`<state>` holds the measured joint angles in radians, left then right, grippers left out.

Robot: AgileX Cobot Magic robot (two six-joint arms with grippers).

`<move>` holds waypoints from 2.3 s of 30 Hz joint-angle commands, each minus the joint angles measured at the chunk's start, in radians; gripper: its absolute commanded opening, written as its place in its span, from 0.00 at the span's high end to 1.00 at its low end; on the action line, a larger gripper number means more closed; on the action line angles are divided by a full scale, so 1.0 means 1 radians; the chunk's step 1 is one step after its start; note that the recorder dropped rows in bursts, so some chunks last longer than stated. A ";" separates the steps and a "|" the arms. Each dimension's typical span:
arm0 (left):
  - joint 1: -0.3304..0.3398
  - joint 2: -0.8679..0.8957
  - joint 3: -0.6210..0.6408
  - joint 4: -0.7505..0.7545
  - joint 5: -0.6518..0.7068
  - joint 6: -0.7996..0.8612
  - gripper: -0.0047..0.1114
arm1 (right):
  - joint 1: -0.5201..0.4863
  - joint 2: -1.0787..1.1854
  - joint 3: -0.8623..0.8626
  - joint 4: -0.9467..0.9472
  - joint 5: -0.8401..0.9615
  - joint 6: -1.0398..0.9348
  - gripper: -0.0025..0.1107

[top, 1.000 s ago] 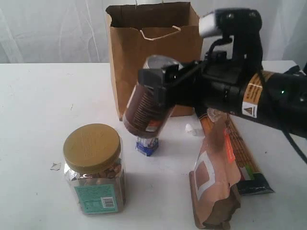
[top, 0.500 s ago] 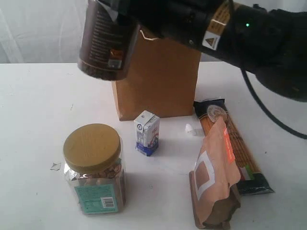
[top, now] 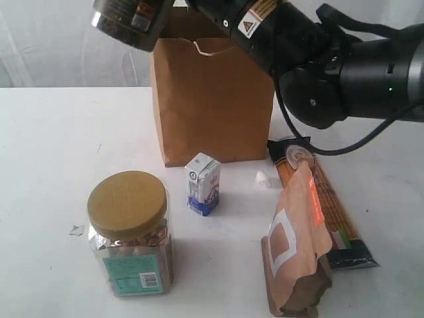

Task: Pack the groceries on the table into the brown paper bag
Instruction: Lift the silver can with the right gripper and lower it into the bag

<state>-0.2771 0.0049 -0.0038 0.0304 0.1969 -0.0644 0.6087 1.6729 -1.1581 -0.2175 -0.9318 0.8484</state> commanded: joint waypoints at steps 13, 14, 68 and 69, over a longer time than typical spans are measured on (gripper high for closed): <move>-0.004 -0.005 0.004 -0.001 -0.002 0.002 0.96 | -0.067 -0.002 -0.041 0.270 -0.056 -0.299 0.98; -0.004 -0.005 0.004 -0.001 -0.002 0.002 0.96 | -0.086 0.008 -0.052 0.270 -0.072 -0.299 0.98; -0.004 -0.005 0.004 -0.001 -0.002 0.002 0.96 | -0.191 0.420 -0.316 0.328 -0.105 -0.269 0.94; -0.004 -0.005 0.004 -0.001 -0.002 0.002 0.96 | -0.191 0.422 -0.322 0.322 -0.094 -0.269 0.92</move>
<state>-0.2771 0.0049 -0.0038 0.0304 0.1969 -0.0644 0.4236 2.1012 -1.4545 0.1284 -1.0453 0.5754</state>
